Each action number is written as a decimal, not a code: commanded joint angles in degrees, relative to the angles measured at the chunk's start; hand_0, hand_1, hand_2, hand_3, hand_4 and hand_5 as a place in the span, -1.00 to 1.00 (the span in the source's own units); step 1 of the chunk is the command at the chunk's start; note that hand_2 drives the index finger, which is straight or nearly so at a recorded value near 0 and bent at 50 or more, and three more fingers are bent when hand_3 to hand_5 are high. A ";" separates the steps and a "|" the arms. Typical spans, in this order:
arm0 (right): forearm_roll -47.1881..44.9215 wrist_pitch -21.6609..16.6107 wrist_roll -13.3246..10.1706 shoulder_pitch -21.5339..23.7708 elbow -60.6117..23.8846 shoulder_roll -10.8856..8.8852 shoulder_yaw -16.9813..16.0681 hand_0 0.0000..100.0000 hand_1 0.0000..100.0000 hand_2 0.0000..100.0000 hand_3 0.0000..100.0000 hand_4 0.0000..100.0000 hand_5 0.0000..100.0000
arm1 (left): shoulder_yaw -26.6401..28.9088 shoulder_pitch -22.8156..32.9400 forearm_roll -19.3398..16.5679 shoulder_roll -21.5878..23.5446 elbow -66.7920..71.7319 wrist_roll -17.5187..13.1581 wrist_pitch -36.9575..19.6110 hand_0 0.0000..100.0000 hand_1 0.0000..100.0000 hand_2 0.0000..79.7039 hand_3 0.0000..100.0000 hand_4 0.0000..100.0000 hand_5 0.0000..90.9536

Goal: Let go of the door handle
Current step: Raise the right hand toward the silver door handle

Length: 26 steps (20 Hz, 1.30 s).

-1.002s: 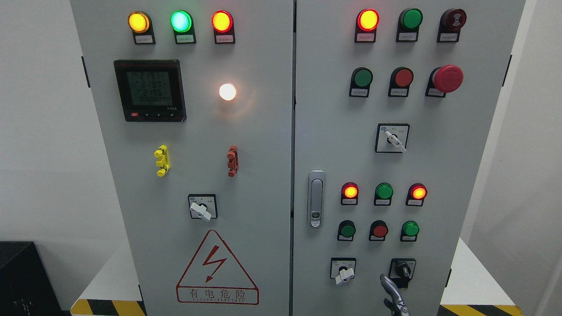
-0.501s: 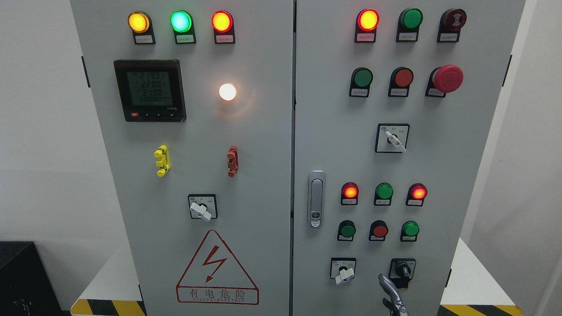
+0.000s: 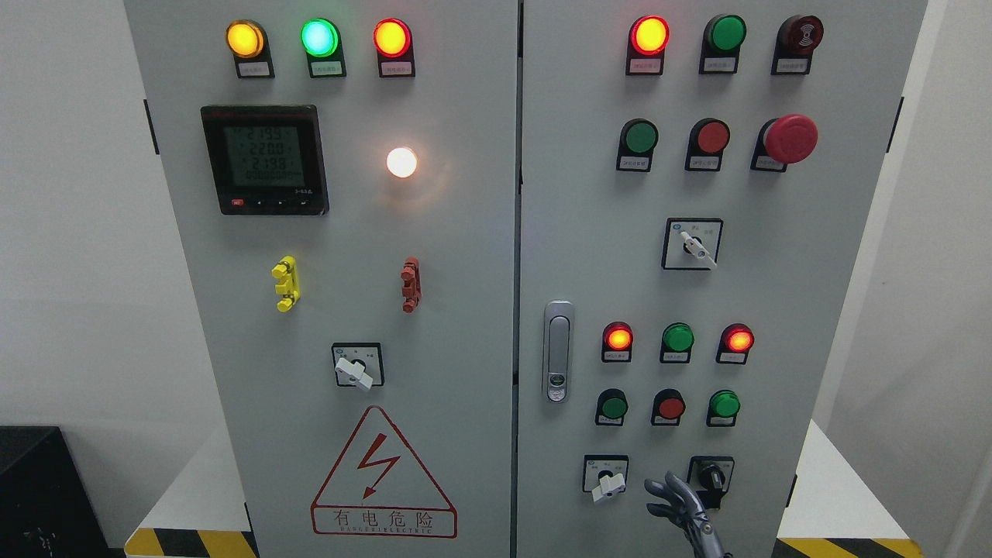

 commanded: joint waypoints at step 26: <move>49.08 12.92 -7.64 -9.86 1.01 0.49 7.95 -0.08 -0.50 -1.00 0.31 0.30 0.33 | 0.00 0.00 0.00 0.00 0.00 -0.05 0.04 -1.00 -1.00 -0.89 -0.79 -0.99 -1.00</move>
